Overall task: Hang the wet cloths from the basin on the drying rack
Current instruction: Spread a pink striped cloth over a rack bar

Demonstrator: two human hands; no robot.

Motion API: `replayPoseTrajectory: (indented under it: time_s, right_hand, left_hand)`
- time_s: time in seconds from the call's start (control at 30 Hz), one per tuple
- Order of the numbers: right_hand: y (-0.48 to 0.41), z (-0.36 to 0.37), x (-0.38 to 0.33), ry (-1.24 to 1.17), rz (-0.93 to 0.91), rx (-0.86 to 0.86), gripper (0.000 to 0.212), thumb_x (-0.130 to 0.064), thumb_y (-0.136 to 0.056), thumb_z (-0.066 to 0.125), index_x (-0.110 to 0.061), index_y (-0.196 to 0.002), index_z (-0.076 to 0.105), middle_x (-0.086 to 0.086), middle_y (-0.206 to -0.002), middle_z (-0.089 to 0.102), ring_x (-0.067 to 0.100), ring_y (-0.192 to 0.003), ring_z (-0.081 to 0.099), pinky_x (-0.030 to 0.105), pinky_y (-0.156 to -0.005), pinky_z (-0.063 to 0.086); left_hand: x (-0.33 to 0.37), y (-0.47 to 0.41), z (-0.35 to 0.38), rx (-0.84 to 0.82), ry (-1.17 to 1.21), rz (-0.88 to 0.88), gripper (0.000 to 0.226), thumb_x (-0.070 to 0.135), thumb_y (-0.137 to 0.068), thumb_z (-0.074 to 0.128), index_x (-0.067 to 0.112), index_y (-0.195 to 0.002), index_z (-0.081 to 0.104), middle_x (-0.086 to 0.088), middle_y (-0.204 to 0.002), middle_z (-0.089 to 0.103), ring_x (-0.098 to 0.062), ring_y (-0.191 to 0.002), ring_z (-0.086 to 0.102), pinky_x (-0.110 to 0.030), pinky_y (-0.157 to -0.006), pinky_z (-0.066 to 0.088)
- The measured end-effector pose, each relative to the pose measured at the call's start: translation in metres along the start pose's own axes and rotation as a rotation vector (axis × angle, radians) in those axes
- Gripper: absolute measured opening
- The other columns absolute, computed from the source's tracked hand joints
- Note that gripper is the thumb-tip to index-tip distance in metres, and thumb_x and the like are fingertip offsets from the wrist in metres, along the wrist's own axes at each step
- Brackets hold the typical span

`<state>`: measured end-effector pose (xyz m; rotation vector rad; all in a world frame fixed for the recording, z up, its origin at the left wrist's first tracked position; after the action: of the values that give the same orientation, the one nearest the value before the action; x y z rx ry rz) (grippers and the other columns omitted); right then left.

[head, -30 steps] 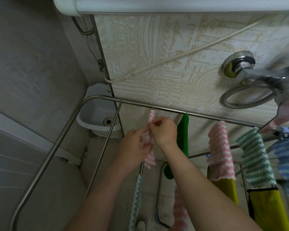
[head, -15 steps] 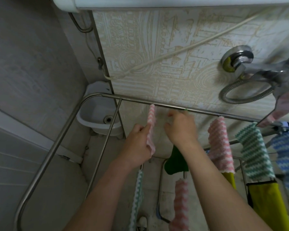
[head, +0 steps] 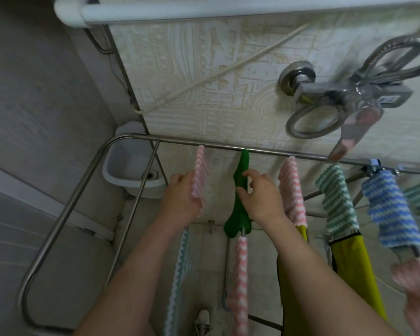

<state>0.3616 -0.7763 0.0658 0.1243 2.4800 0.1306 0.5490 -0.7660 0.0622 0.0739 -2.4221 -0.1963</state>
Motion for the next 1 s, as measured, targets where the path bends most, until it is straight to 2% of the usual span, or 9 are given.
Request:
replayPoseTrajectory:
  time_s: [0.1, 0.2, 0.33, 0.5, 0.63, 0.7, 0.83, 0.93, 1.0]
  right_hand:
    - [0.014, -0.02, 0.007, -0.067, -0.016, 0.037, 0.028, -0.018, -0.093, 0.056, -0.016, -0.121, 0.057, 0.004, -0.103, 0.059, 0.012, -0.083, 0.055, 0.022, -0.069, 0.046]
    - [0.036, -0.041, 0.015, -0.134, -0.03, 0.046, 0.019, -0.012, -0.093, 0.054, -0.017, -0.108, 0.064, -0.009, -0.079, 0.056, 0.003, -0.068, 0.051, 0.024, -0.069, 0.05]
    - [0.079, -0.074, 0.043, -0.178, -0.014, 0.085, 0.016, -0.013, -0.092, 0.057, -0.018, -0.102, 0.068, -0.006, -0.078, 0.059, 0.009, -0.072, 0.054, 0.011, -0.055, 0.036]
    - [0.127, -0.109, 0.075, -0.308, 0.008, 0.151, 0.013, -0.012, -0.087, 0.061, -0.018, -0.082, 0.071, -0.002, -0.069, 0.066, 0.015, -0.067, 0.061, 0.03, -0.067, 0.049]
    - [0.181, -0.144, 0.115, -0.45, 0.049, 0.263, 0.018, -0.01, -0.088, 0.062, -0.024, -0.076, 0.066, 0.007, -0.066, 0.065, 0.025, -0.064, 0.061, 0.039, -0.065, 0.05]
    - [0.204, -0.157, 0.13, -0.456, 0.06, 0.292, 0.019, -0.013, -0.089, 0.061, -0.02, -0.073, 0.067, 0.005, -0.062, 0.062, 0.015, -0.06, 0.056, 0.034, -0.06, 0.045]
    - [0.246, -0.176, 0.17, -0.515, 0.155, 0.355, 0.024, -0.026, -0.088, 0.057, -0.02, -0.066, 0.064, 0.0, -0.057, 0.057, 0.009, -0.058, 0.051, 0.036, -0.058, 0.044]
    - [0.284, -0.185, 0.214, -0.721, 0.327, 0.489, 0.014, -0.014, -0.09, 0.06, -0.024, -0.086, 0.068, -0.013, -0.069, 0.062, 0.008, -0.07, 0.055, 0.029, -0.066, 0.045]
    - [0.313, -0.19, 0.237, -0.831, 0.454, 0.553, 0.016, -0.008, -0.092, 0.057, -0.016, -0.104, 0.065, 0.0, -0.085, 0.065, 0.011, -0.074, 0.056, 0.026, -0.069, 0.045]
  left_hand:
    - [0.011, 0.016, -0.007, 0.125, 0.049, 0.039, 0.049, 0.011, -0.088, 0.057, 0.02, -0.135, 0.047, -0.005, -0.121, 0.05, -0.018, -0.091, 0.058, -0.024, -0.076, 0.042]
    - [0.034, 0.038, -0.005, 0.18, 0.095, 0.1, 0.03, 0.014, -0.091, 0.057, 0.021, -0.12, 0.062, 0.006, -0.096, 0.058, -0.001, -0.072, 0.053, -0.011, -0.063, 0.038]
    - [0.085, 0.08, 0.015, 0.141, 0.216, 0.201, 0.016, 0.016, -0.091, 0.059, 0.022, -0.1, 0.071, 0.018, -0.08, 0.062, 0.008, -0.072, 0.057, -0.008, -0.064, 0.041]
    - [0.138, 0.122, 0.039, 0.105, 0.212, 0.297, 0.015, 0.021, -0.091, 0.059, 0.019, -0.093, 0.073, 0.005, -0.078, 0.069, -0.004, -0.069, 0.06, -0.025, -0.065, 0.048]
    - [0.19, 0.164, 0.073, 0.01, 0.254, 0.469, 0.015, 0.018, -0.093, 0.056, 0.023, -0.092, 0.07, 0.017, -0.053, 0.049, 0.003, -0.051, 0.048, -0.012, -0.049, 0.032]
    - [0.214, 0.187, 0.092, -0.084, 0.254, 0.597, 0.02, 0.012, -0.095, 0.048, 0.022, -0.096, 0.066, 0.016, -0.057, 0.046, 0.003, -0.054, 0.046, -0.01, -0.051, 0.03]
    - [0.252, 0.224, 0.138, -0.235, 0.213, 0.798, 0.04, -0.004, -0.082, 0.043, 0.018, -0.107, 0.064, 0.023, -0.088, 0.048, 0.013, -0.085, 0.046, -0.002, -0.072, 0.033]
    - [0.272, 0.24, 0.179, -0.322, 0.2, 0.835, 0.031, 0.005, -0.084, 0.049, 0.019, -0.106, 0.065, 0.011, -0.094, 0.057, 0.003, -0.086, 0.05, -0.009, -0.073, 0.038]
    - [0.283, 0.252, 0.209, -0.392, 0.177, 0.864, 0.026, 0.016, -0.086, 0.048, 0.019, -0.105, 0.066, 0.002, -0.096, 0.063, -0.007, -0.086, 0.054, -0.02, -0.073, 0.044]
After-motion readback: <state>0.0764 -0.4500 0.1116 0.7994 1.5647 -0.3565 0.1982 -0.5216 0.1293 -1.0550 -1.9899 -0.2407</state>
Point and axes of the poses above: each hand's wrist, its own y-axis away from the middle knuckle, its own z-axis out of the palm, x = y × z, the point moved 7 cm from there along -y, towards the middle knuckle
